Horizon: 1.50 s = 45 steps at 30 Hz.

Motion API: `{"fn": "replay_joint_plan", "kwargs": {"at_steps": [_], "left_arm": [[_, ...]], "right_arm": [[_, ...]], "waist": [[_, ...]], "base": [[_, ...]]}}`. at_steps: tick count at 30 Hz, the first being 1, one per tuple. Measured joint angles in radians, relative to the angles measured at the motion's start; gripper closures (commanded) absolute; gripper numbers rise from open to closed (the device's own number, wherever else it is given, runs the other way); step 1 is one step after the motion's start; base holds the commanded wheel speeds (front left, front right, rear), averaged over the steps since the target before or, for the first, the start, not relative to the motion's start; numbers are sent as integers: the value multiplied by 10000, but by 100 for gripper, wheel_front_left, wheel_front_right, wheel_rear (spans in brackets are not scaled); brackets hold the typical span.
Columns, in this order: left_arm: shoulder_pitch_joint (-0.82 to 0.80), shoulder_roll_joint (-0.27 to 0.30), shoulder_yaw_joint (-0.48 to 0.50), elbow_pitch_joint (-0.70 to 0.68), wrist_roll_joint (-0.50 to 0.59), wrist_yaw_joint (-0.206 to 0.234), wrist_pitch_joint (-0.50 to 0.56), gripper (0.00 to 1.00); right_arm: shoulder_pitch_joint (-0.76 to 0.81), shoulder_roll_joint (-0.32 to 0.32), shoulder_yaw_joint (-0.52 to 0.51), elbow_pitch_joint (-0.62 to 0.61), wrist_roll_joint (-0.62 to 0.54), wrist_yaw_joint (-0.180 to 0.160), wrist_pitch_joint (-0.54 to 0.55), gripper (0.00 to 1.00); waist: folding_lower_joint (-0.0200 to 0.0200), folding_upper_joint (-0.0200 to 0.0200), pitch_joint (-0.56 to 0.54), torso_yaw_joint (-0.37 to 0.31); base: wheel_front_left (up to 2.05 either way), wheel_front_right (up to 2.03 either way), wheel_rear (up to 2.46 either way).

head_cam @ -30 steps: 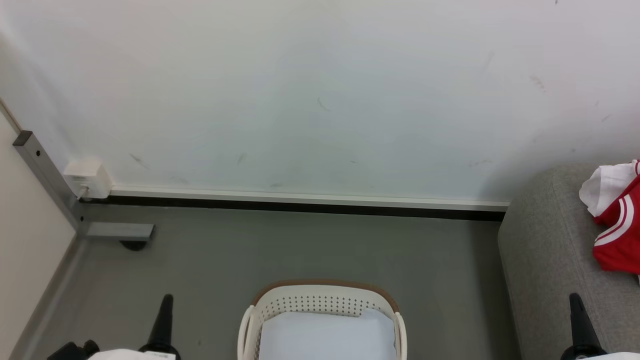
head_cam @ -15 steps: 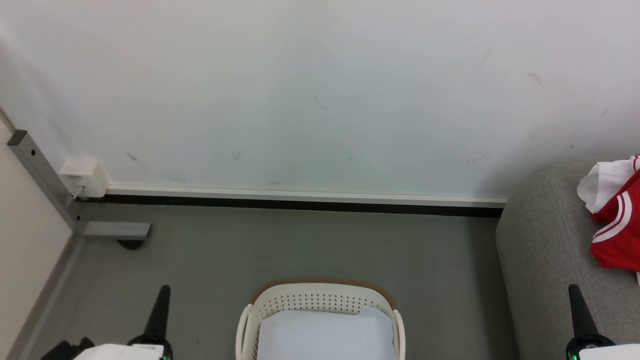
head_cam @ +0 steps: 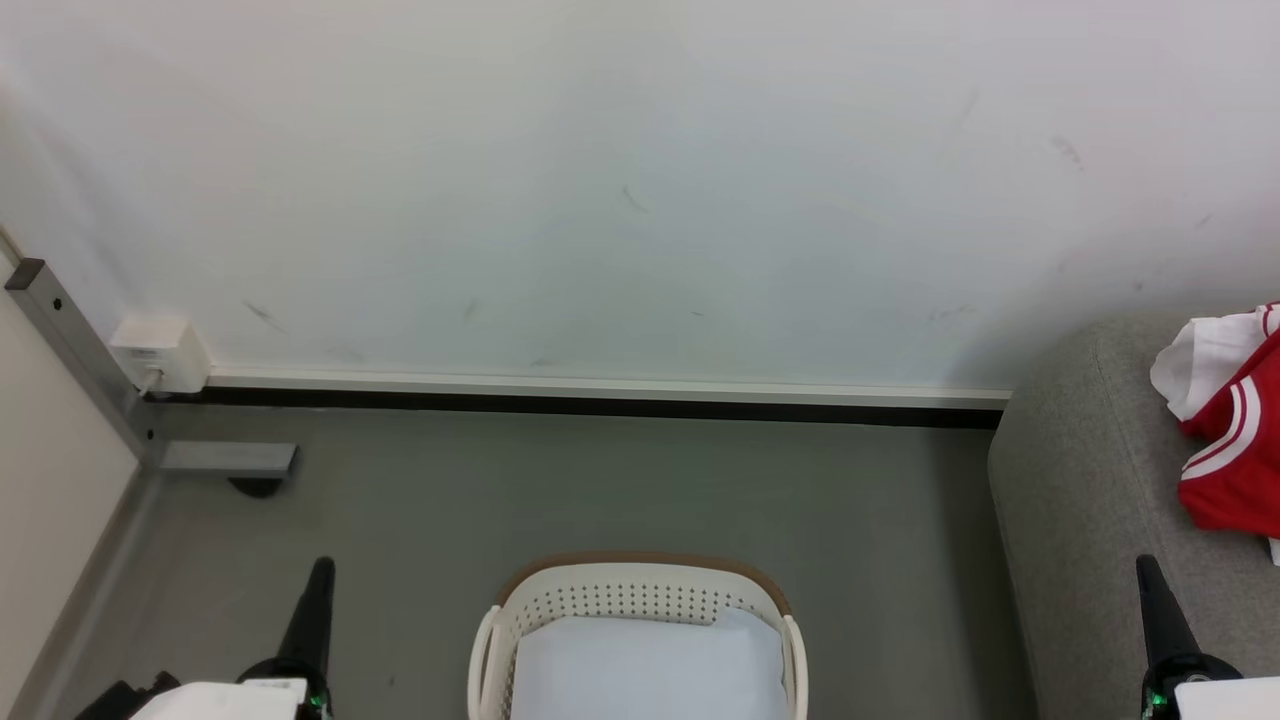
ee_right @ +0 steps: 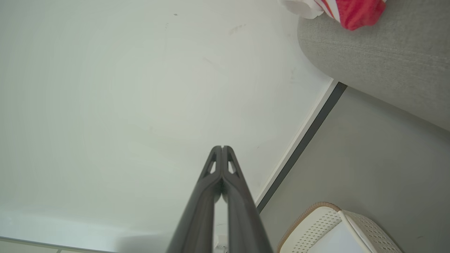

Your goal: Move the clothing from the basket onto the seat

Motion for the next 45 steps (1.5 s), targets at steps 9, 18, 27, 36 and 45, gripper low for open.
{"fn": "replay_joint_plan", "kwargs": {"at_steps": [9,18,27,36,45], "left_arm": [[-68,-10,79,-90,-671,-71,180,100],[-113,-17,155,-165,-1315,-86,353,100],[-168,-21,236,-236,-1919,-119,502,100],[-182,-25,257,-255,-2050,-121,533,100],[-183,-25,257,-255,-2050,-121,533,100]], "right_arm": [[-79,-10,-13,-17,719,0,180,100],[-194,-15,-25,-46,1400,0,349,100],[-274,-21,-38,-67,2052,0,512,100],[-293,-25,-42,-77,2270,0,533,100],[-295,-25,-42,-77,2270,0,533,100]], "waist": [[0,0,44,-39],[0,0,87,-79],[0,0,131,-119],[0,0,142,-129],[0,0,142,-129]], "base": [[0,0,0],[0,0,0],[0,0,0],[0,0,0],[0,0,0]]}}
